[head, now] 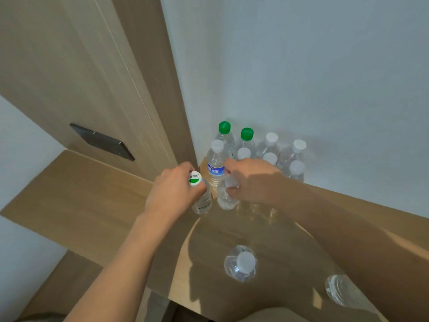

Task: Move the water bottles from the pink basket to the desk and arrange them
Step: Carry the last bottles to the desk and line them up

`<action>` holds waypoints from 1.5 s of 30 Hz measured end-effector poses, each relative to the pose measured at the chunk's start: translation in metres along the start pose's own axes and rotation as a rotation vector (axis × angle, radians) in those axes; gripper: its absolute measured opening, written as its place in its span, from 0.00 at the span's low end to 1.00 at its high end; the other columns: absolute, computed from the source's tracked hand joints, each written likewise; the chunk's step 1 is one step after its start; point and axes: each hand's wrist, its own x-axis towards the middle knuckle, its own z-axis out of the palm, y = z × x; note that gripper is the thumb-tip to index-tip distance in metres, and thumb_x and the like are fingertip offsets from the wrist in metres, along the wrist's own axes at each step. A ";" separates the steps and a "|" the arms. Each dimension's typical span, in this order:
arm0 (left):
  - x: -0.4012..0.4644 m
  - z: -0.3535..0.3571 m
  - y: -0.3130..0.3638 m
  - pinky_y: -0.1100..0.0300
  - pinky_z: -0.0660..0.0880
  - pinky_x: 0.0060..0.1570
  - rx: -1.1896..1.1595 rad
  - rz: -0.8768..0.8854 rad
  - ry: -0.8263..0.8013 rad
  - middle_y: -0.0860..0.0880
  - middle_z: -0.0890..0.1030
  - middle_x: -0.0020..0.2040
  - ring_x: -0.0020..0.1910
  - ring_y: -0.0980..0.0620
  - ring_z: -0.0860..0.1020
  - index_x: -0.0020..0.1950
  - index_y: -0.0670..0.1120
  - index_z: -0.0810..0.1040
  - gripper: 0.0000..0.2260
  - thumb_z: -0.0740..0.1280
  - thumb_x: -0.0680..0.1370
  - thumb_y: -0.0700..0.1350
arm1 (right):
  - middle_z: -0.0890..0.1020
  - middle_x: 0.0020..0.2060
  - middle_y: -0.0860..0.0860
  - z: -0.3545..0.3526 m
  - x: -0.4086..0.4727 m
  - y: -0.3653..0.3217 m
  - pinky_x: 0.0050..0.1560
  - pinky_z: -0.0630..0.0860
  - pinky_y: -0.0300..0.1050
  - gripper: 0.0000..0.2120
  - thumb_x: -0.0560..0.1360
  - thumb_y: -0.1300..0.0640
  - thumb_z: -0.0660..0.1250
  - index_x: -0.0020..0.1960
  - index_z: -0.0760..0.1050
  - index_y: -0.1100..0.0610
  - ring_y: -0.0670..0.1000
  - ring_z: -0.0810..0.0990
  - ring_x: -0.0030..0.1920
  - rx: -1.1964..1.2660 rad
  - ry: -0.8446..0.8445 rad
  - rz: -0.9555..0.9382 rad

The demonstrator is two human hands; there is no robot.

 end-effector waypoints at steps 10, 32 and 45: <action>0.047 0.029 0.015 0.54 0.75 0.32 -0.055 0.070 -0.138 0.53 0.79 0.35 0.34 0.51 0.79 0.42 0.52 0.73 0.06 0.65 0.72 0.53 | 0.77 0.46 0.51 0.011 0.008 0.026 0.42 0.68 0.47 0.15 0.77 0.48 0.63 0.59 0.66 0.54 0.55 0.77 0.48 0.060 -0.058 0.048; 0.014 0.014 0.026 0.51 0.72 0.51 0.220 0.107 -0.067 0.45 0.75 0.58 0.57 0.43 0.74 0.66 0.49 0.70 0.22 0.65 0.75 0.57 | 0.77 0.51 0.52 0.006 -0.050 0.032 0.46 0.75 0.49 0.16 0.76 0.48 0.64 0.59 0.67 0.55 0.56 0.77 0.50 0.219 -0.044 0.275; -0.097 0.028 0.095 0.53 0.74 0.52 0.251 0.203 -0.174 0.52 0.76 0.61 0.59 0.49 0.76 0.63 0.53 0.72 0.20 0.64 0.75 0.61 | 0.80 0.55 0.49 -0.030 -0.178 0.066 0.55 0.77 0.49 0.17 0.76 0.48 0.63 0.63 0.72 0.53 0.54 0.79 0.54 0.175 -0.228 0.535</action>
